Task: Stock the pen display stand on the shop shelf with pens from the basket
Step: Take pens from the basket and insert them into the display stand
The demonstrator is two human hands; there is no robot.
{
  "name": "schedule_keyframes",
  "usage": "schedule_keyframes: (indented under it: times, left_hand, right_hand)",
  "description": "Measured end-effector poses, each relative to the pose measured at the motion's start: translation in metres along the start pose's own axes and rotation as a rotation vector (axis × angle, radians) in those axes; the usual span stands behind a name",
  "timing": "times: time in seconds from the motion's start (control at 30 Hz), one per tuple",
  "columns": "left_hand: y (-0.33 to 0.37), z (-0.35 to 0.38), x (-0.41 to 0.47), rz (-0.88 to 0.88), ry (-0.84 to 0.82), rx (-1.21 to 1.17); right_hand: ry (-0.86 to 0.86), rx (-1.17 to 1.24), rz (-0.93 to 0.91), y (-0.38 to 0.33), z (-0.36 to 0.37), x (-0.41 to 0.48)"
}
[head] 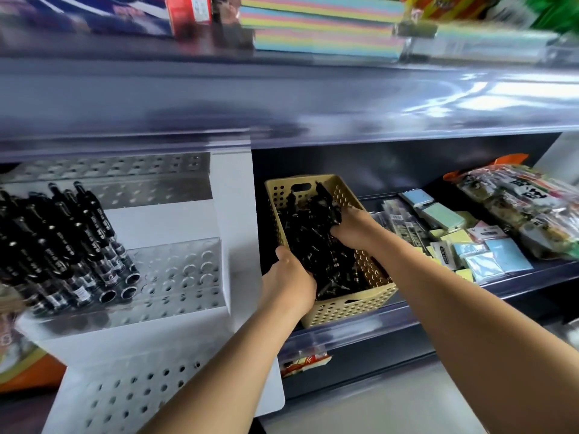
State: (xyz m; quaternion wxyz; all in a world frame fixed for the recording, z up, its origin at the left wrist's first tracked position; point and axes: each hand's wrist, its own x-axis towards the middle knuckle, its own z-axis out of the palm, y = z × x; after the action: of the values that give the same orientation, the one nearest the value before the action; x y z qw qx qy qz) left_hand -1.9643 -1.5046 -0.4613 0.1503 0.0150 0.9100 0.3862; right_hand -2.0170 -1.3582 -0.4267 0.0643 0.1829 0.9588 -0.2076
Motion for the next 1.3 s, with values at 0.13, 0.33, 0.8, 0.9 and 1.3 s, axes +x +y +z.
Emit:
schedule_keyframes:
  times: [0.13, 0.33, 0.8, 0.9, 1.3]
  left_hand:
    - [0.0, 0.002, -0.002, -0.021, 0.05, 0.051]
    - [-0.003, -0.003, -0.015, 0.068, 0.051, 0.033]
    - [0.023, -0.051, -0.086, 0.249, -0.234, -0.925]
    - [0.015, -0.056, -0.095, 0.3, -0.335, -1.144]
    - [0.001, -0.09, -0.147, 0.19, -0.221, -1.246]
  right_hand:
    - [-0.002, 0.11, -0.055, -0.001, -0.015, -0.011]
    - [0.147, 0.264, -0.195, -0.009, -0.034, -0.032]
    - [-0.338, 0.976, -0.155, -0.022, -0.037, -0.155]
    - [-0.513, 1.057, -0.224, -0.028, -0.037, -0.186]
    - [-0.689, 1.209, -0.213, -0.053, -0.027, -0.234]
